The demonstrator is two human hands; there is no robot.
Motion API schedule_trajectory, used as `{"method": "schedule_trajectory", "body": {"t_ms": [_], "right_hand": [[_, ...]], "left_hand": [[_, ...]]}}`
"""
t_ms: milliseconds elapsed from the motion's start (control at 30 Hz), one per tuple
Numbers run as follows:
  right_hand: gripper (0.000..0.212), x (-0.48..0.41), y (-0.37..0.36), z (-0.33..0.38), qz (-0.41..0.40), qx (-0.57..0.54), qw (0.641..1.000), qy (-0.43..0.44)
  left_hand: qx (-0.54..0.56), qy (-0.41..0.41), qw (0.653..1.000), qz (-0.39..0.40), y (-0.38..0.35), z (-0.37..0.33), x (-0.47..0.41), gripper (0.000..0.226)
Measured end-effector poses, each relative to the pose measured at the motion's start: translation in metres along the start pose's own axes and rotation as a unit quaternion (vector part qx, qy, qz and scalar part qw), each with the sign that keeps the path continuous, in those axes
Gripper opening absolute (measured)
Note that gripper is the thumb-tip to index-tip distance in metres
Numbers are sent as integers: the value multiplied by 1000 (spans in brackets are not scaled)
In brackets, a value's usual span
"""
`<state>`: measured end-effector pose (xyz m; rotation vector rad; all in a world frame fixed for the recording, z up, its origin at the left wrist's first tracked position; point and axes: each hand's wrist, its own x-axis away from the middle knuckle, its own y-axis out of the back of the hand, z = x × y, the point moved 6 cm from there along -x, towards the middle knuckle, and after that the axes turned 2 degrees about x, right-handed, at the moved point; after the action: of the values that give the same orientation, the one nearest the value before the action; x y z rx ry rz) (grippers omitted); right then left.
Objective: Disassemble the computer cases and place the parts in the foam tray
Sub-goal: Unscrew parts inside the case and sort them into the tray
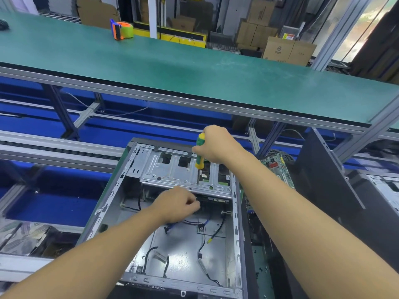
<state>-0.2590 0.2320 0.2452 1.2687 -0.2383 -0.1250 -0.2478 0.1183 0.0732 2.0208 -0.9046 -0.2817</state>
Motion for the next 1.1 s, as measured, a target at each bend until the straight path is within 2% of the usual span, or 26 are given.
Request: {"method": "schedule_trajectory", "body": {"t_ms": [33,67,133,167,233,333,400,500,600,667,767,833,900,1033,1100], "right_hand": [[30,0,-1,0,7,3,1000,2],[30,1,-2,2,13,13,1000,7],[31,4,-3,4,20,43,999,15],[31,4,-3,6,22,56,998,17],[31,6,-3,8,34,50,998,16],[22,7,-5,10,68,8,998,13],[21,8,-4,10,82,-9,997,10],[23,11,-2,11,80,-14,997,-2],[50,13,2,10,43,53,997,-25],[40,12,3,10,35,89,995,-22],[20,12,7,6,67,59,995,-34],[24,11,8,4,91,60,994,-30],[24,12,6,5,101,62,993,-20],[33,11,6,4,42,68,996,-28],[22,10,5,5,20,79,996,-24]], "left_hand": [[47,65,996,50,-9,4,2,53],[137,144,976,90,-19,10,5,59],[348,267,887,143,-38,14,9,83],[425,283,846,151,-44,11,7,94],[553,283,778,89,-48,0,-1,111],[679,290,673,-50,-54,-8,-9,98],[716,288,630,-86,-57,-9,-11,92],[717,297,623,-99,-60,-8,-13,78],[709,308,623,-117,-61,-7,-15,66],[705,309,628,-116,-61,-5,-14,61],[700,309,634,-113,-61,-4,-14,54],[700,308,634,-114,-61,-3,-14,54],[701,308,634,-113,-61,-3,-14,66],[702,303,636,-105,-61,-3,-16,80],[697,299,643,-100,-61,-1,-16,82]]}}
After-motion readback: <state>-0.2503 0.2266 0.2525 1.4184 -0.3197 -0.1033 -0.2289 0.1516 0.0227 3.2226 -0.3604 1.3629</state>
